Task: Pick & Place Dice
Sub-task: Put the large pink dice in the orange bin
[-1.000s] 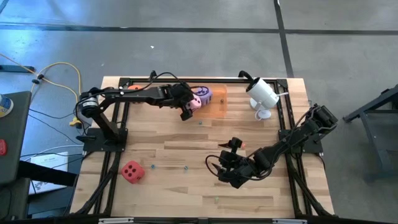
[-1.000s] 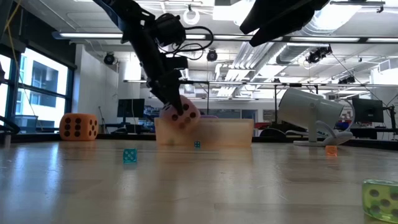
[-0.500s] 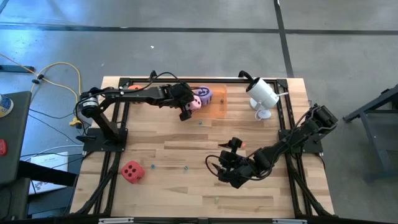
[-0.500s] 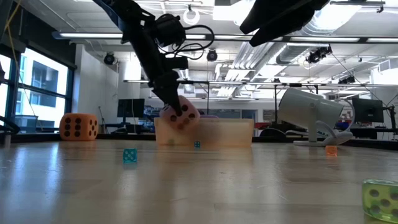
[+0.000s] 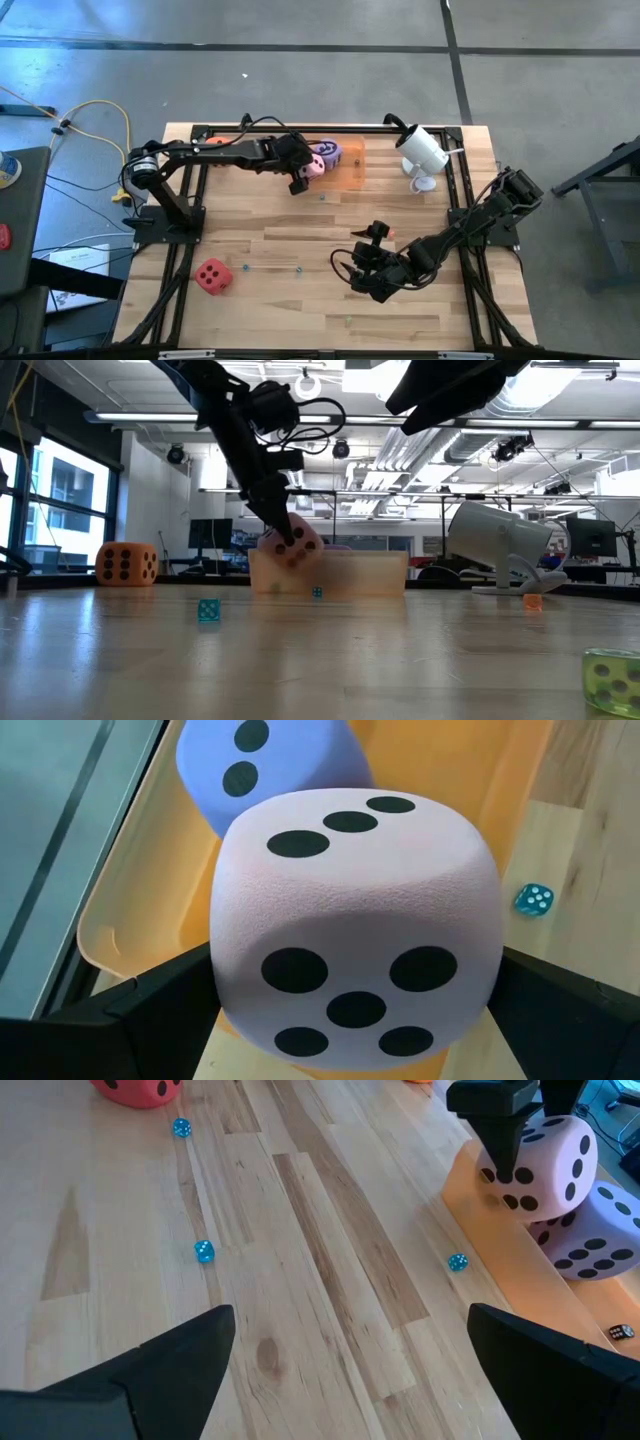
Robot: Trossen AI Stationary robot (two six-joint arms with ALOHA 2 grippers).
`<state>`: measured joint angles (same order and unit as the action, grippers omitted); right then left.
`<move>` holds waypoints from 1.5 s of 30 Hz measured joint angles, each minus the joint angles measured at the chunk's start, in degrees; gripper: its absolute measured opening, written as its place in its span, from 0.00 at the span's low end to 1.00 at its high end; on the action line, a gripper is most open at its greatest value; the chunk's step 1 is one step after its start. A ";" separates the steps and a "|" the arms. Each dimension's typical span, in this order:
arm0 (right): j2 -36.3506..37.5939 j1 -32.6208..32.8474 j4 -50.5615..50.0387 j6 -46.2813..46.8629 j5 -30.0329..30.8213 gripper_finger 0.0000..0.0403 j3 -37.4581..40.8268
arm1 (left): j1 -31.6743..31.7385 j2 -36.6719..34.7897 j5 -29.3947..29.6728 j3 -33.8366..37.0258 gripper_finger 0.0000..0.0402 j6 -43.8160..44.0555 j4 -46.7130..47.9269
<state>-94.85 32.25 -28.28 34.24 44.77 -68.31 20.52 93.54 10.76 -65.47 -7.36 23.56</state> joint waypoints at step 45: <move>0.00 0.00 -0.67 0.39 0.20 0.98 0.00 | -0.02 0.02 -8.16 0.30 1.00 -5.27 -4.38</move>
<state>-94.85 32.25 -28.95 34.63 44.97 -68.31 20.50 93.56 2.60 -65.17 -12.63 19.18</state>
